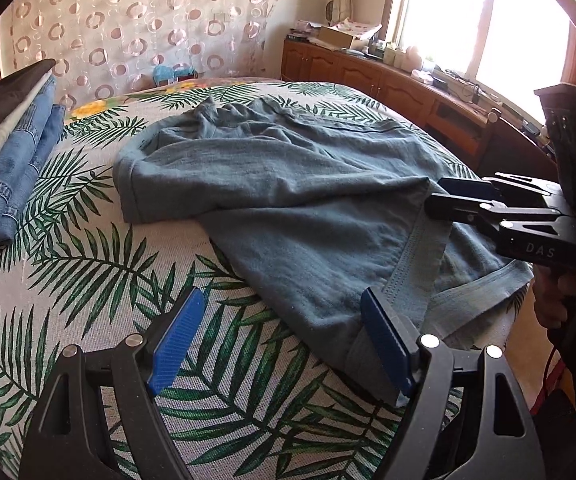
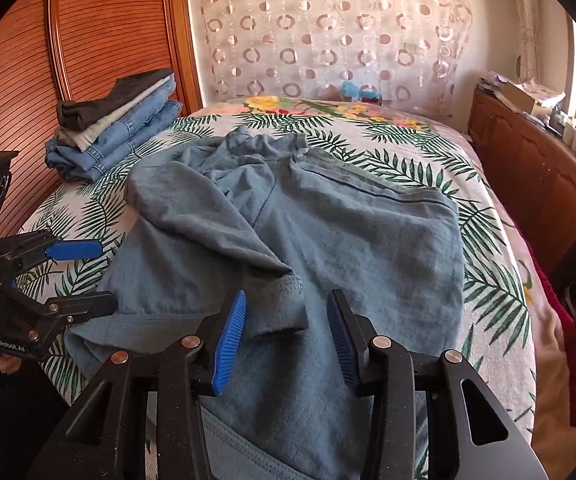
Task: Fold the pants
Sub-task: 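Move the right gripper to the stacked leg hems and grasp them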
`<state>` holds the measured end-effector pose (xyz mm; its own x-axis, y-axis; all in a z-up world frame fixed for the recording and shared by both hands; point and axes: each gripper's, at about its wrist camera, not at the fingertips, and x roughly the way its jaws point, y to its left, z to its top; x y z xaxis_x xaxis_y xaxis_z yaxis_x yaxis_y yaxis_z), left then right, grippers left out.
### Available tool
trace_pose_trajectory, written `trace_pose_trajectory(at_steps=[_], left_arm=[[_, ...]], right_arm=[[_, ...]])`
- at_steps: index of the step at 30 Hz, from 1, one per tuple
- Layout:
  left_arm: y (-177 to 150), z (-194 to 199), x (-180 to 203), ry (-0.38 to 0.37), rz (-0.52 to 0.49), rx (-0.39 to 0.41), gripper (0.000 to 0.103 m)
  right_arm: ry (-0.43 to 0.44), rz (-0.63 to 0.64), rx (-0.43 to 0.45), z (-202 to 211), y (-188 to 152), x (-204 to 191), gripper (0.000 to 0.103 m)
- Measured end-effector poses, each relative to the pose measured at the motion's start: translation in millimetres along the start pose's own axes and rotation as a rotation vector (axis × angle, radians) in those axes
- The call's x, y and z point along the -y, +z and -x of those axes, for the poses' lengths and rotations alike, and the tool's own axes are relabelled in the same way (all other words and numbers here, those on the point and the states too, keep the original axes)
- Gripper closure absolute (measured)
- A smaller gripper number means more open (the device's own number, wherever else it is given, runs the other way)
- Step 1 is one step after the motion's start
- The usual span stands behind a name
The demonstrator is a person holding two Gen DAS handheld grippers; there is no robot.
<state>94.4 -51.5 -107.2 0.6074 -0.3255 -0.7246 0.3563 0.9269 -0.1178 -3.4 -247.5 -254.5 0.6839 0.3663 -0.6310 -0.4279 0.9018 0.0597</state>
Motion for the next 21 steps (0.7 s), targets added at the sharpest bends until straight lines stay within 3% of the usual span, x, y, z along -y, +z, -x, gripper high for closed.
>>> trace_pose_trajectory(at_steps=[7, 15, 21], left_arm=[[-1.2, 1.1, 0.9, 0.001, -0.003, 0.005, 0.022], [-0.7, 2.5, -0.8, 0.0, 0.013, 0.006, 0.022], [0.0, 10.3, -4.8, 0.012, 0.035, 0.028, 0.022]], right_arm=[[0.002, 0.003, -0.023, -11.8, 5.3, -1.9, 0.064], [0.046, 0.018, -0.01, -9.1, 9.5, -16.0, 0.089], [0.072, 0.019, 0.049, 13.2, 7.4, -21.3, 0.094]])
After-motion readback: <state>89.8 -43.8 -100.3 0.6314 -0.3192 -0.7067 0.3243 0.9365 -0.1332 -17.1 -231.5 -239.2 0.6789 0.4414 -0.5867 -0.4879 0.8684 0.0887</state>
